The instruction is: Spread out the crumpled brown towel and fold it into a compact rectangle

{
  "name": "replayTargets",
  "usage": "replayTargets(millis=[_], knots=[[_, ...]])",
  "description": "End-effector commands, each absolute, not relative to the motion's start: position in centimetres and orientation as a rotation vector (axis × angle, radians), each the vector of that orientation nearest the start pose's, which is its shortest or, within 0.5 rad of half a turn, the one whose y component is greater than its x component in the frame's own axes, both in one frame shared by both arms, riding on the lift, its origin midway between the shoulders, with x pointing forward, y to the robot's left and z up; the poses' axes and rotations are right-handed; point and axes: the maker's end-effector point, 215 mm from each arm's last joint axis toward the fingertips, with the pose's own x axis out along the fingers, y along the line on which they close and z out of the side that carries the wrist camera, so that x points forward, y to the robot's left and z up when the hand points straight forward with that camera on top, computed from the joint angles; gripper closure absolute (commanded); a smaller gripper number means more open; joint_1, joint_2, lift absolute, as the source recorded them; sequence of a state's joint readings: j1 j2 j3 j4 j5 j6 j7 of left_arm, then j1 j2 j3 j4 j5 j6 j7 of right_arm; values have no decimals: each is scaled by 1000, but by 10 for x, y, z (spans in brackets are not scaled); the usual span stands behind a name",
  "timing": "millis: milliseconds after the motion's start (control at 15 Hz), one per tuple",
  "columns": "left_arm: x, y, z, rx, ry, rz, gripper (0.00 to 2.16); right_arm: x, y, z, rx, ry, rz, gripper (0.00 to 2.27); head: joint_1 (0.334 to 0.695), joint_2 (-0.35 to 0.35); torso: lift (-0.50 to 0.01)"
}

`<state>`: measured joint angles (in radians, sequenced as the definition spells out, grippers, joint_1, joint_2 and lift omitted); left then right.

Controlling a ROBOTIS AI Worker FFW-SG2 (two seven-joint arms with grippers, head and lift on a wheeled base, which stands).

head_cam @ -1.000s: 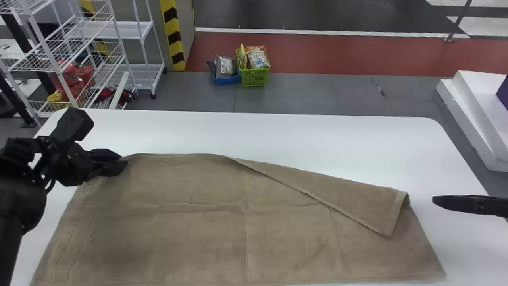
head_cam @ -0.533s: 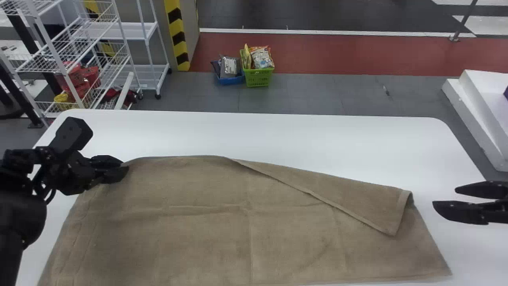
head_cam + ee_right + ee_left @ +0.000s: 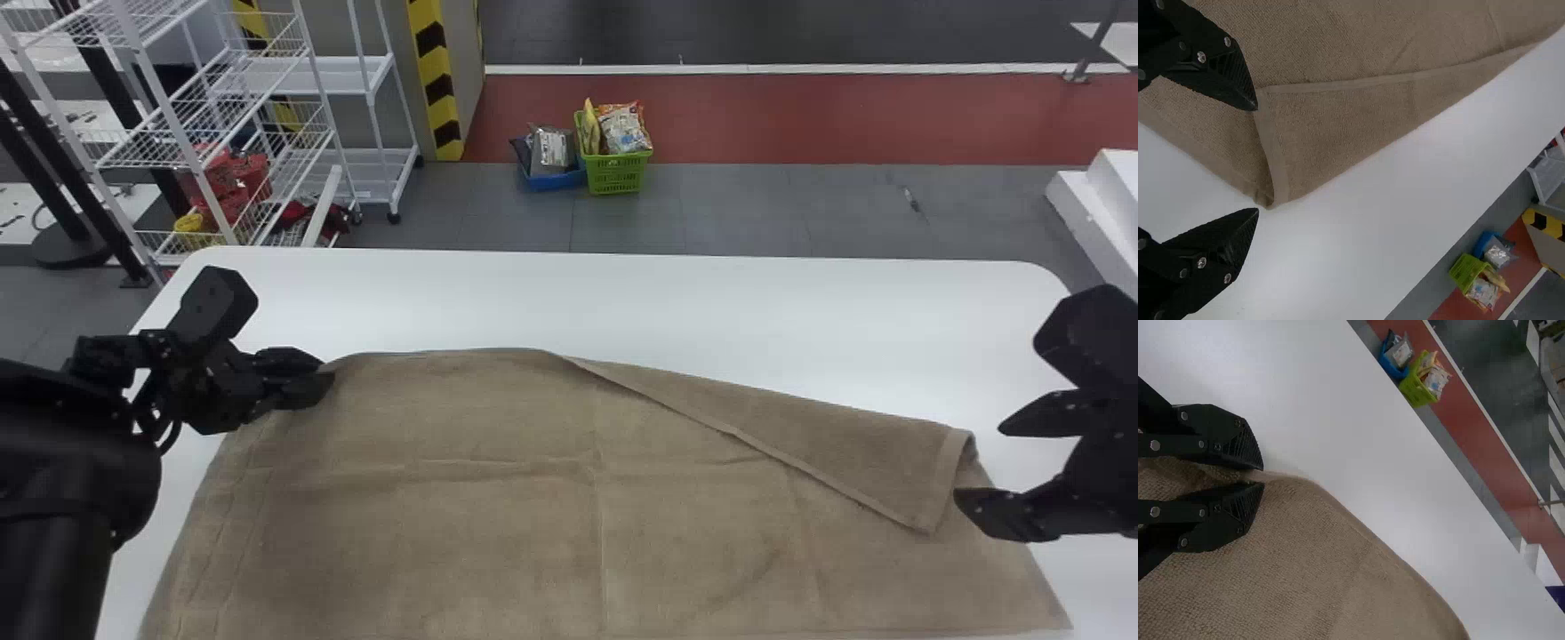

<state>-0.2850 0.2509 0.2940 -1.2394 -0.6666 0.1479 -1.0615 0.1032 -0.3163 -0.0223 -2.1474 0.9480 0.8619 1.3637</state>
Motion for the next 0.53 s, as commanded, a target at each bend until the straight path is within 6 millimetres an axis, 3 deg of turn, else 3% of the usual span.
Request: replayTargets(millis=[0,467], knots=[[572,373,-455,545,627,-604,923,438,-294,-392,-678,888,602,387,695,72,-127],[567,379,-454,550,616,-606,923,441,-278,-422,-755,965,620,502,695,95,-127]])
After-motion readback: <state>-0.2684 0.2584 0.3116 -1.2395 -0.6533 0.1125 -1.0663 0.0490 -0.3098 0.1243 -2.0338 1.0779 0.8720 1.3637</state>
